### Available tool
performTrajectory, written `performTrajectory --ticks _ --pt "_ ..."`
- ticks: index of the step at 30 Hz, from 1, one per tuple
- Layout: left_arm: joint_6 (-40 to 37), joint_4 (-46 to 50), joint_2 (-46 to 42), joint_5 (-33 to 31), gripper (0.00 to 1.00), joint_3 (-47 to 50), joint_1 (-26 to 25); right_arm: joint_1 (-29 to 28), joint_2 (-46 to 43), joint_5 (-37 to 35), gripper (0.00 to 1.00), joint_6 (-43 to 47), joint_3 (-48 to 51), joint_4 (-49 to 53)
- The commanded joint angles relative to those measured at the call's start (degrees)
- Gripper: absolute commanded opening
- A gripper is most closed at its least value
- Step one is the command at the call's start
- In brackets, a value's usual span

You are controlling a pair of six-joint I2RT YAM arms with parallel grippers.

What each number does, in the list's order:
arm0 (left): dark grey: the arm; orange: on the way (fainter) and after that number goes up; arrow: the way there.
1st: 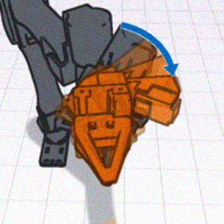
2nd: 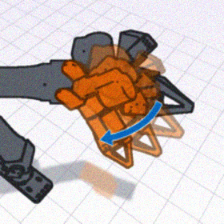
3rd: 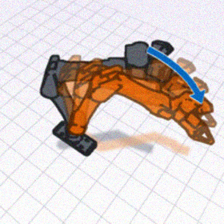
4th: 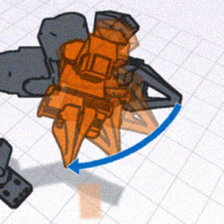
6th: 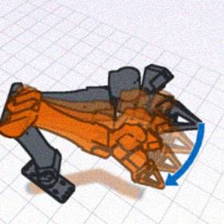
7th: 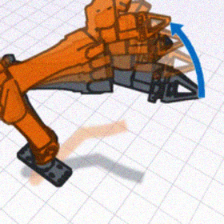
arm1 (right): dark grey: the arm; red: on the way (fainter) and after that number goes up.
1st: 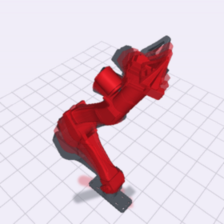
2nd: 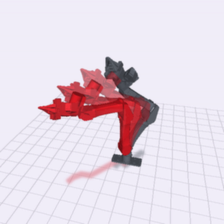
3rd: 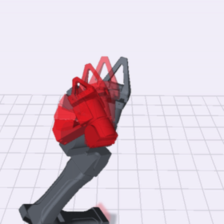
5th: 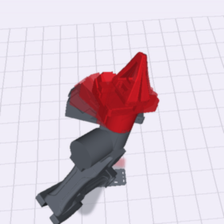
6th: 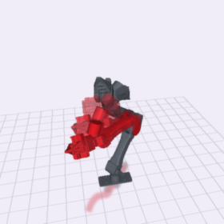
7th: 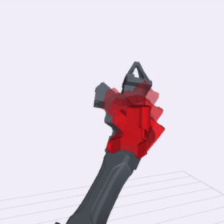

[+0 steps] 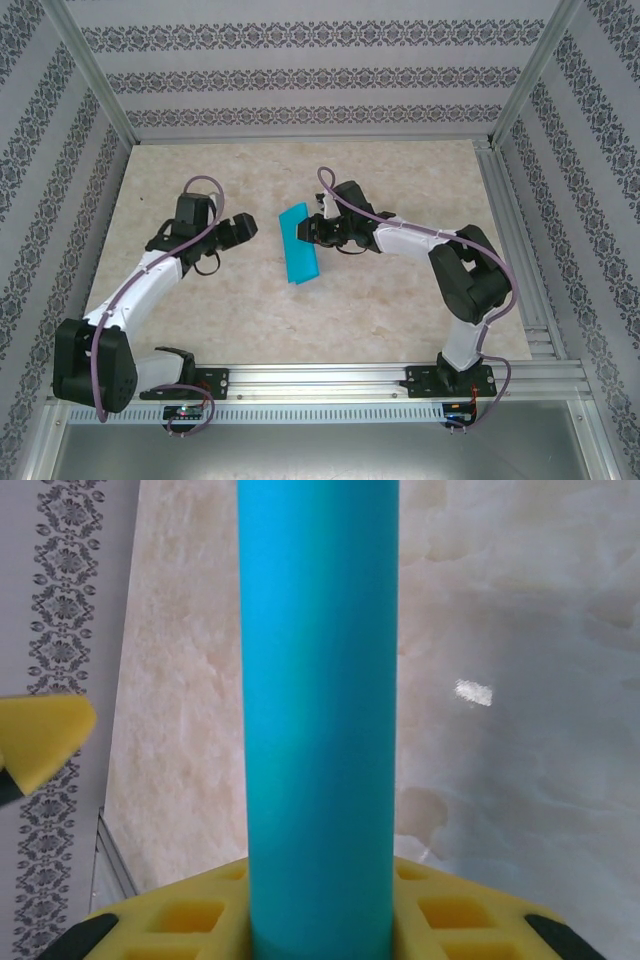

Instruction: Fold a paper plane with a square sheet of paper (pick it up from the middle)

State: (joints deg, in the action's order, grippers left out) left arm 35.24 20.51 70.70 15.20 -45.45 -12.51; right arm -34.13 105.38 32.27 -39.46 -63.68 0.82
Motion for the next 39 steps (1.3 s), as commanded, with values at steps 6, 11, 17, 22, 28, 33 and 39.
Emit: performTrajectory --ticks 6,11,17,22,28,33,39 --pt "6.51 -14.62 4.83 3.32 0.61 5.95 -8.05 1.88 7.2 3.35 0.33 0.33 1.23 -5.07" --pt "8.17 -22.1 10.47 5.27 0.43 6.58 -10.19 3.0 8.4 2.46 0.33 0.7 2.14 -5.15" --pt "8.44 -25.58 17.52 5.65 0.31 3.19 -13.24 3.28 8.94 0.7 0.33 1.6 2.07 -2.68" --pt "7.37 -25.7 20.93 5.75 0.27 1.4 -14.27 3.19 9.84 0.06 0.32 1.87 2.2 -2.03" --pt "7.6 -26.36 23.52 5.68 0.21 0.36 -14.54 3.1 10.27 -1.35 0.32 2.24 1.66 -0.81" --pt "8.74 -25.7 21.66 -0.39 0.22 1.69 -14.49 3.1 10.89 -3.85 0.3 3.23 0.75 2.33" --pt "9.83 -26.25 19.41 -3.68 0.22 3.13 -14.48 3.17 11.51 -5.74 0.28 3.34 0.79 3.32"
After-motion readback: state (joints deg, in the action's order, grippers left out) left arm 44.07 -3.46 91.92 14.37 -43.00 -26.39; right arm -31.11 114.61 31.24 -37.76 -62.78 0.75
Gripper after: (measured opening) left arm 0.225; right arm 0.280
